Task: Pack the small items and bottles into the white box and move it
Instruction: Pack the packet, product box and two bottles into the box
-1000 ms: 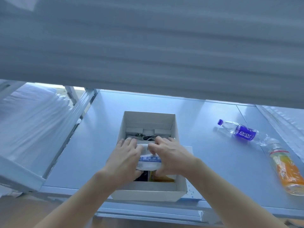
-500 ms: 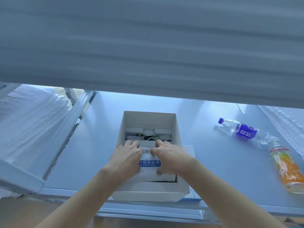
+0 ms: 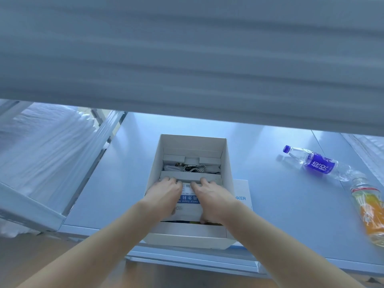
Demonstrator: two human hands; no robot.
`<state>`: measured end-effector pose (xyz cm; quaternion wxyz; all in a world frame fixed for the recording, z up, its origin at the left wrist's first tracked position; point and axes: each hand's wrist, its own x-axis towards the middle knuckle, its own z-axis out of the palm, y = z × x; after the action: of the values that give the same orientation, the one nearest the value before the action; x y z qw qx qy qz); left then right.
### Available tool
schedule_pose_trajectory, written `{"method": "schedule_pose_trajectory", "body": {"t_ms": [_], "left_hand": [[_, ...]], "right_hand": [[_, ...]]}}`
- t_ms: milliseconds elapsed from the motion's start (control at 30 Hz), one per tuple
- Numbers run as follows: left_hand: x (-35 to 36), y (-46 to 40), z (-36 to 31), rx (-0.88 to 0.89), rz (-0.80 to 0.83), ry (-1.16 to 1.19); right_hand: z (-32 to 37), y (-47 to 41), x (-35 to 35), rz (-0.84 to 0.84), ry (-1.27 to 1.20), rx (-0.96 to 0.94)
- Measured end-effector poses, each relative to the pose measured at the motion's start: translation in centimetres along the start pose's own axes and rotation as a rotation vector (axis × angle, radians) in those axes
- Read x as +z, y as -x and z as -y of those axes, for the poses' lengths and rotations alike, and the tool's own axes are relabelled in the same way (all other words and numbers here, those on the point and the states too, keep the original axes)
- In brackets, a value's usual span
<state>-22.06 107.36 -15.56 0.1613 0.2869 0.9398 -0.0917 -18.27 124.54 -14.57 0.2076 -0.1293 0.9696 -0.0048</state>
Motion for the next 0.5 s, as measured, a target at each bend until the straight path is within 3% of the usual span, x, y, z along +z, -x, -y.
{"method": "schedule_pose_trajectory", "body": {"t_ms": [333, 500], "left_hand": [[-2.7, 3.5, -0.4, 0.012, -0.217, 0.055], [-4.4, 3.9, -2.6, 0.013, -0.336, 0.139]], "right_hand": [[-2.5, 3.7, -1.8, -0.241, 0.099, -0.147], [-6.4, 5.6, -2.7, -0.222, -0.036, -0.129]]}}
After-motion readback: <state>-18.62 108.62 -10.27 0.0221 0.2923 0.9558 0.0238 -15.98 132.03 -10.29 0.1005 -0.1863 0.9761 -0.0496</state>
